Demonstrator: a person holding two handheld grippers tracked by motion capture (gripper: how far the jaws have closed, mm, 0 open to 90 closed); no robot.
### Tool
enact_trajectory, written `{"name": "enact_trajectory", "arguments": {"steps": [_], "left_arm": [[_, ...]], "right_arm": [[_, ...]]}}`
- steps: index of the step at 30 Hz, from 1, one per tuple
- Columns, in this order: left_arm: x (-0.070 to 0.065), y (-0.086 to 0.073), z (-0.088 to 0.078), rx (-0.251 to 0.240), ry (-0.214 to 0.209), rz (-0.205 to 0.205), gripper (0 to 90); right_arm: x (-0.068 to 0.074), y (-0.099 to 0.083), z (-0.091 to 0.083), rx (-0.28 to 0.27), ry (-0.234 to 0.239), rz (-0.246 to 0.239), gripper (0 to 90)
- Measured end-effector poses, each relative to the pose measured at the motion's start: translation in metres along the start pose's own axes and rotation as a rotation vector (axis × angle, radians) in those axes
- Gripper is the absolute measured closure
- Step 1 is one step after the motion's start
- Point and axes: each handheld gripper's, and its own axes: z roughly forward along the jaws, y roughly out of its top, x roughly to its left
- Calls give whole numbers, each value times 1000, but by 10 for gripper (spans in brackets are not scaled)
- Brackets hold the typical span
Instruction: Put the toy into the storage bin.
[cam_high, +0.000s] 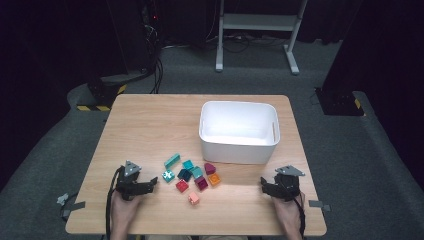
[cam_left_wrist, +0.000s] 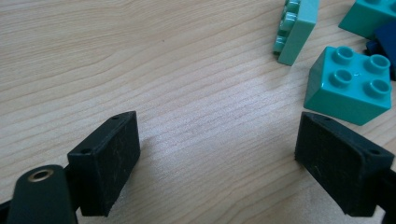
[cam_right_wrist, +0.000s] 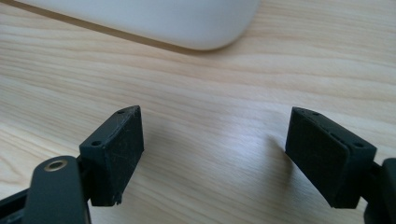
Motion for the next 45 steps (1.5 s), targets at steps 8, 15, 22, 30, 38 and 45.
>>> {"name": "enact_trajectory", "arguments": {"steps": [8,15,22,30,38,45], "left_arm": [[0,0,0,0,-1,-2,143],[0,0,0,0,0,-2,144],[0,0,0,-1,1,-3,147],[0,0,0,-2,2,-4,149],[0,0,0,-2,2,-4,149],[0,0,0,-2,2,-4,150]], "right_arm": [[20,5,1,-10,37,-48,239],[31,11,-1,9,108,-82,303],[52,21,-3,-22,196,-129,320],[69,23,-2,-38,259,-169,340],[82,27,-1,-43,298,-188,341],[99,35,5,-49,351,-216,349]]}}
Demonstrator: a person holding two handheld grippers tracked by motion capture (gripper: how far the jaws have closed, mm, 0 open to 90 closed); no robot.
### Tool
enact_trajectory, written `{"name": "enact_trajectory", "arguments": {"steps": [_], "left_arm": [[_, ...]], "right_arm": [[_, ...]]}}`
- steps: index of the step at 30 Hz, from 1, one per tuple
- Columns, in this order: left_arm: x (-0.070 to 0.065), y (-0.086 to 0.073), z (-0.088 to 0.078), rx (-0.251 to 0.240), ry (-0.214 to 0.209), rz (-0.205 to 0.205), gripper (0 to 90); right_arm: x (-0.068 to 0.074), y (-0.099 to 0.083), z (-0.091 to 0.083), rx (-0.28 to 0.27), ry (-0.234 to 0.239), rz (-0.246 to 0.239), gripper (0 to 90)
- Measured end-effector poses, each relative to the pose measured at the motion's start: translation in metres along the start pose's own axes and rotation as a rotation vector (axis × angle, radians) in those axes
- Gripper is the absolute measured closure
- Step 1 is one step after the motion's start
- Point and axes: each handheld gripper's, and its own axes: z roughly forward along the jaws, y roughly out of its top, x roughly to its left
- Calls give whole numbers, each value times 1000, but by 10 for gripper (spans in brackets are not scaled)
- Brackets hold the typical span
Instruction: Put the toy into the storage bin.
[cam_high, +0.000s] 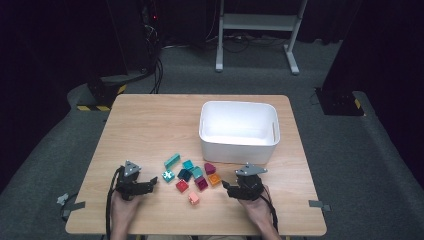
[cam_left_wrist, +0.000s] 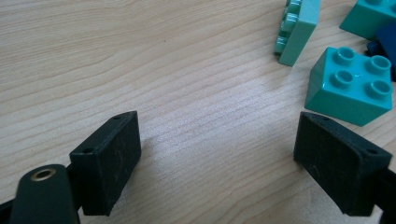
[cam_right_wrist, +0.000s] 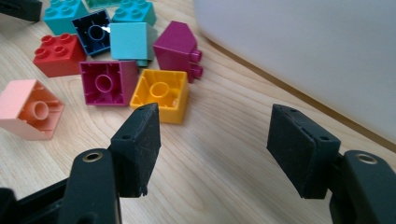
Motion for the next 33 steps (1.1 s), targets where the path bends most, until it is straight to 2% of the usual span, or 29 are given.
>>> {"name": "enact_trajectory", "arguments": {"steps": [7,16,25,33], "left_arm": [[0,0,0,0,-1,0,149],[0,0,0,0,0,0,152],[0,0,0,0,1,-2,154],[1,0,0,0,1,-3,159]], "right_arm": [[5,5,8,-1,40,7,360],[19,11,23,1,79,-20,416],[25,13,34,22,84,-26,432],[26,12,38,37,70,-25,517]]}}
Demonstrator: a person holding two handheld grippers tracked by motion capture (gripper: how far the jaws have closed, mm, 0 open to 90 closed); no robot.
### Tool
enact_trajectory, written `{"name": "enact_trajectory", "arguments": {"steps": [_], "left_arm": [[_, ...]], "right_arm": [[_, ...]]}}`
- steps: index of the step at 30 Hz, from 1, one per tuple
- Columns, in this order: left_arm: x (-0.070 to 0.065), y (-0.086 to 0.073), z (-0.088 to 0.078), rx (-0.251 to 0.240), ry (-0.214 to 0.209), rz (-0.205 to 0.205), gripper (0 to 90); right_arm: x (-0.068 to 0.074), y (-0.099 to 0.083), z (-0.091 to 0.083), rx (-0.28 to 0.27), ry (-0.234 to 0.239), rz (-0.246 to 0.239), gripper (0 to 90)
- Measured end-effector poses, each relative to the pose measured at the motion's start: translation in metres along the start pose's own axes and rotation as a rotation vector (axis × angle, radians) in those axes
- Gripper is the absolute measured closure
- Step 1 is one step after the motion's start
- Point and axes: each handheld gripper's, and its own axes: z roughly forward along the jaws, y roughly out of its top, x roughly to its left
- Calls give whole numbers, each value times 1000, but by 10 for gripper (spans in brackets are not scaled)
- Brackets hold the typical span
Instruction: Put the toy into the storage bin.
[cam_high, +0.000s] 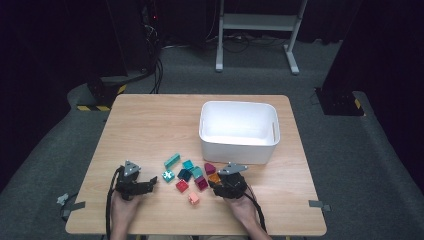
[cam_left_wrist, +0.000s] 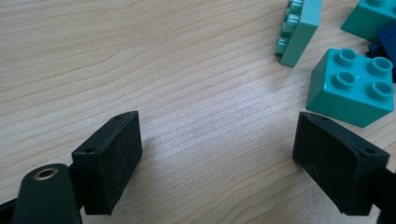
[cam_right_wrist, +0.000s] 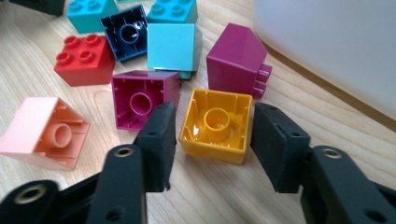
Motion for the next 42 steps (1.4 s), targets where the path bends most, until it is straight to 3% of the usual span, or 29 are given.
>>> {"name": "enact_trajectory", "arguments": {"steps": [5,23,42], "left_arm": [[1,0,0,-2,4,-1,166],[0,0,0,-2,4,-2,166],[1,0,0,-2,5,-2,167]], "right_arm": [[0,-2,-4,-4,-8,-21,587],[-3,-6,-24,-35,-16,-49,593],[-13,7,-56,-64,-2,-84,594]]}}
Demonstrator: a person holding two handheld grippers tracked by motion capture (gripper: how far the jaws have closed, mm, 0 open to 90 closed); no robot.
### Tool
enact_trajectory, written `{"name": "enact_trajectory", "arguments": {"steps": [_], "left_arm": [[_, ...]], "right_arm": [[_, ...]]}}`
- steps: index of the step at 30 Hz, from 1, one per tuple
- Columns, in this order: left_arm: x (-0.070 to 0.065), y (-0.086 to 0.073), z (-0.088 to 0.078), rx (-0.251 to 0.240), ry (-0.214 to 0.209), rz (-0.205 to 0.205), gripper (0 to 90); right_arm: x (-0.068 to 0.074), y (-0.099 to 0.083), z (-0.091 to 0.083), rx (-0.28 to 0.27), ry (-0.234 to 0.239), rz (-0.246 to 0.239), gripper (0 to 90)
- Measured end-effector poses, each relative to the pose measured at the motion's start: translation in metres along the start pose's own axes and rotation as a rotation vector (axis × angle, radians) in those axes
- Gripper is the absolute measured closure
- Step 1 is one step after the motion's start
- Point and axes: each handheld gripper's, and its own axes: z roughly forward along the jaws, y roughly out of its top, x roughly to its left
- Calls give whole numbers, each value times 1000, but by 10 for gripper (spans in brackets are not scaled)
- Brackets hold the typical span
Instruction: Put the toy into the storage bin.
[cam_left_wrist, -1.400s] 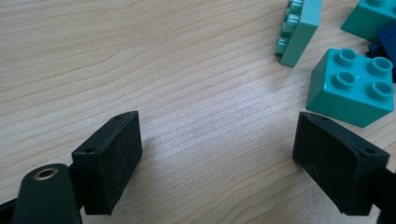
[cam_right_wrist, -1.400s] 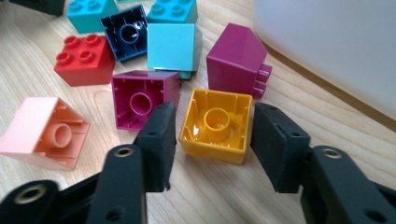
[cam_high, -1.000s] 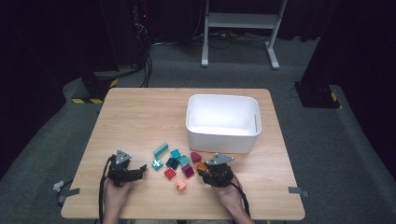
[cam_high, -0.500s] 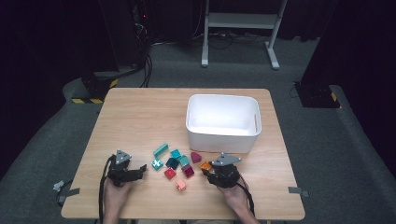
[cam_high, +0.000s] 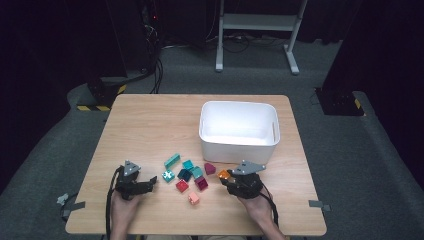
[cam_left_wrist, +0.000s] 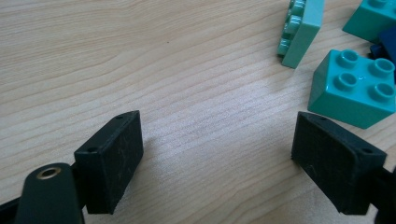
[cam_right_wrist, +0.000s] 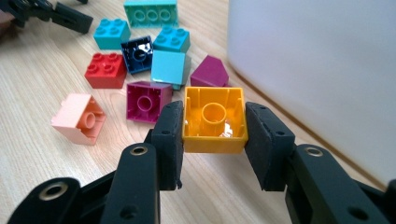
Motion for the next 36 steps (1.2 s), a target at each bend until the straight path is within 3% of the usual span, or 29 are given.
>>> {"name": "enact_trajectory", "arguments": {"steps": [10,15,23,27,36], "left_arm": [[0,0,0,1,0,1,167],[0,0,0,1,0,1,167],[0,0,0,1,0,1,167],[0,0,0,1,0,1,167],[0,0,0,1,0,1,167]], "right_arm": [[-5,21,-23,-49,14,-24,594],[-14,38,-41,-91,47,5,593],[-23,51,-54,-117,55,28,594],[-34,65,-66,-153,70,51,594],[-51,86,-73,-167,34,56,593]]}}
